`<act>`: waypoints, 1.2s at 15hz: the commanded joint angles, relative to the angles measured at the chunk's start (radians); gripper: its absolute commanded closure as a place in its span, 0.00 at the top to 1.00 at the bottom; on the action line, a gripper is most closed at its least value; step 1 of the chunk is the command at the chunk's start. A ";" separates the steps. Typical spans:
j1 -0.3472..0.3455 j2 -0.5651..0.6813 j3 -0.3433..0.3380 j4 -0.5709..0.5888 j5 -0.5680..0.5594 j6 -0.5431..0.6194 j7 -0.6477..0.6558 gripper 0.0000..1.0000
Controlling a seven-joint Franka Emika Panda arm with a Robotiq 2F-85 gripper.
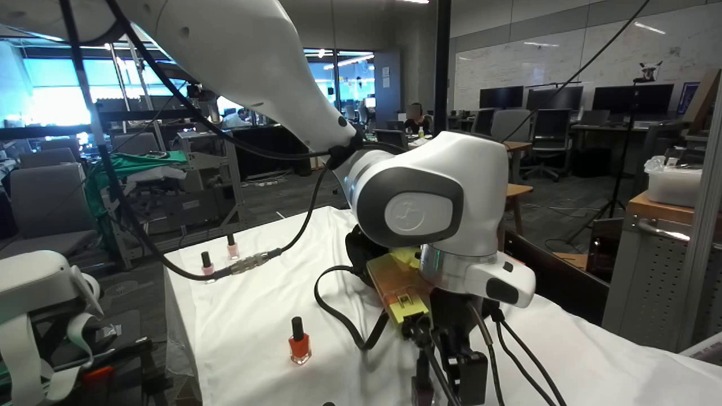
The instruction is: Pick up all the nail polish on the table and put them in the bag
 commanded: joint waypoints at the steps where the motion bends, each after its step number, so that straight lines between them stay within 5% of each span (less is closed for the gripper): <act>1: 0.014 -0.054 -0.009 -0.031 -0.001 -0.032 0.007 1.00; 18: 0.021 -0.087 -0.009 -0.109 -0.004 -0.038 -0.002 1.00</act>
